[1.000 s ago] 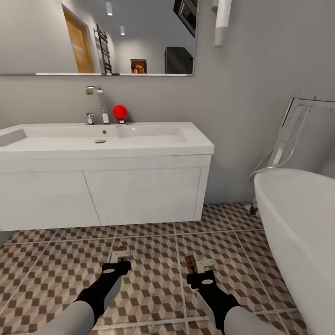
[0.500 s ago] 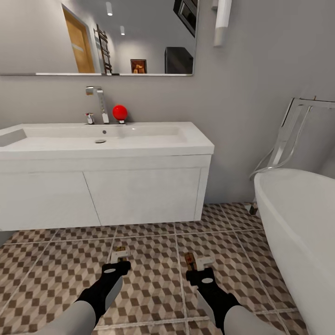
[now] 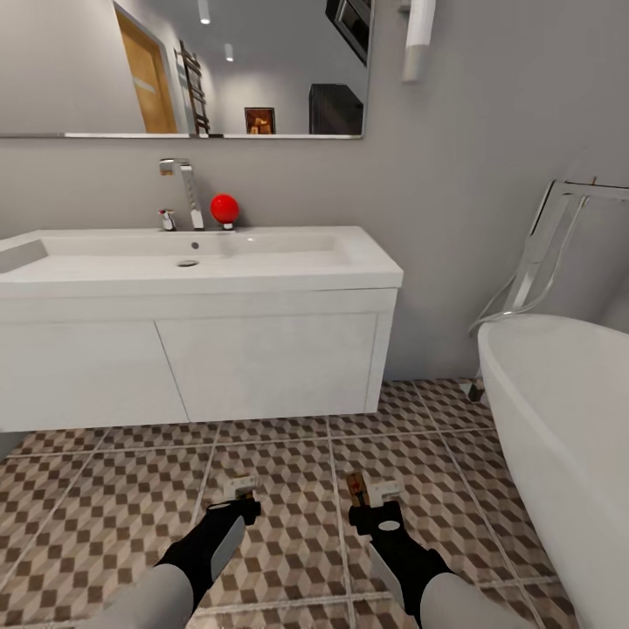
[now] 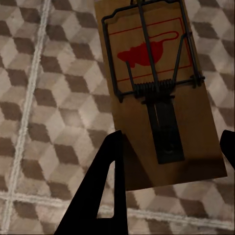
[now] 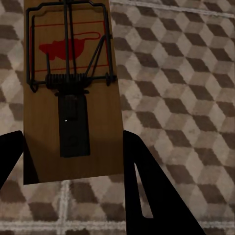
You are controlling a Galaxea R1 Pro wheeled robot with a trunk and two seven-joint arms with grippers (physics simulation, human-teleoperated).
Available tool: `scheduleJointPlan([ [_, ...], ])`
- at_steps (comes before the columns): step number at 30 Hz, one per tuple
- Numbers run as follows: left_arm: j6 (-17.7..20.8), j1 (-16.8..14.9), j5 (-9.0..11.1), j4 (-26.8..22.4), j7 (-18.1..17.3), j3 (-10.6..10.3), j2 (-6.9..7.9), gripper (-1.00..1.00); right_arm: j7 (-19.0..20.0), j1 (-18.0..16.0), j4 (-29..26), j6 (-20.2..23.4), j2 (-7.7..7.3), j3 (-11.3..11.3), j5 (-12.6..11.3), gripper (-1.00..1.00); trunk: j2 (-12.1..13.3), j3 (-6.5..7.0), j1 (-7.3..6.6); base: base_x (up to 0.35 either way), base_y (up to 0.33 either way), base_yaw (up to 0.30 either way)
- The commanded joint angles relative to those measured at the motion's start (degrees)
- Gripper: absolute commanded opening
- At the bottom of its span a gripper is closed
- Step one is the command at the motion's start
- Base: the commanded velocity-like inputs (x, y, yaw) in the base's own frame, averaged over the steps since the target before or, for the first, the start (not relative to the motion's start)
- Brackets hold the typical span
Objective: Take the four mousetraps from the cabinet in the bathroom and place them on the bathroom floor. Make sure all four end up on the same floor surface, and ensure that at least two of them are either under or directly next to the same bathroom sink.
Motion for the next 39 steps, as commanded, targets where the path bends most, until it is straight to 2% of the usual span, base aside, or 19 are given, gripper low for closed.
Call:
scheduleJointPlan([
  [1,0.4,-0.01,0.61,-0.11,0.49,-0.54,-0.05,-1.0,-0.59,-0.02,-0.07,0.27,0.0,0.32,0.14,-1.0,-0.04,-0.28,0.01,0.0,0.0,0.0],
  [9,0.92,-0.01,0.46,-0.1,0.5,-0.58,-0.19,-1.0,-0.59,-0.02,-0.08,0.09,0.0,0.32,0.14,-1.0,-0.15,-2.05,0.22,0.0,0.0,0.0],
  [20,0.88,-0.01,0.25,-0.03,0.59,-0.8,0.09,-1.0,-1.11,-0.02,-0.01,0.42,0.0,0.32,0.22,-1.0,-0.15,-2.05,0.22,0.0,0.0,0.0],
  [24,0.87,-0.01,0.34,0.12,0.64,-0.59,0.94,-1.0,-1.41,-0.02,0.05,0.56,0.0,0.33,0.29,-1.0,-0.15,-2.05,0.22,0.0,0.0,0.0],
  [28,0.82,-0.01,0.44,0.47,0.61,-0.53,3.23,-1.0,-1.5,-0.02,0.09,0.6,0.0,0.32,0.25,-1.0,-0.17,-2.5,0.27,0.0,0.0,0.0],
  [30,0.79,-0.01,0.51,0.61,0.59,-0.49,3.89,-1.0,-1.53,-0.02,0.09,0.6,0.0,0.32,0.22,-1.0,-0.2,-2.94,0.32,0.0,0.0,0.0],
  [36,0.85,-0.01,0.53,0.68,0.58,-0.39,4.53,-1.0,-1.47,-0.02,0.09,0.6,0.0,0.32,0.15,-1.0,-0.28,-4.27,0.47,0.0,0.0,0.0],
  [39,0.84,-0.01,0.51,0.5,0.61,-0.34,4.66,-1.0,-1.47,-0.02,0.09,0.61,0.0,0.35,0.15,-1.0,-0.28,-4.27,0.47,0.0,0.0,0.0],
])
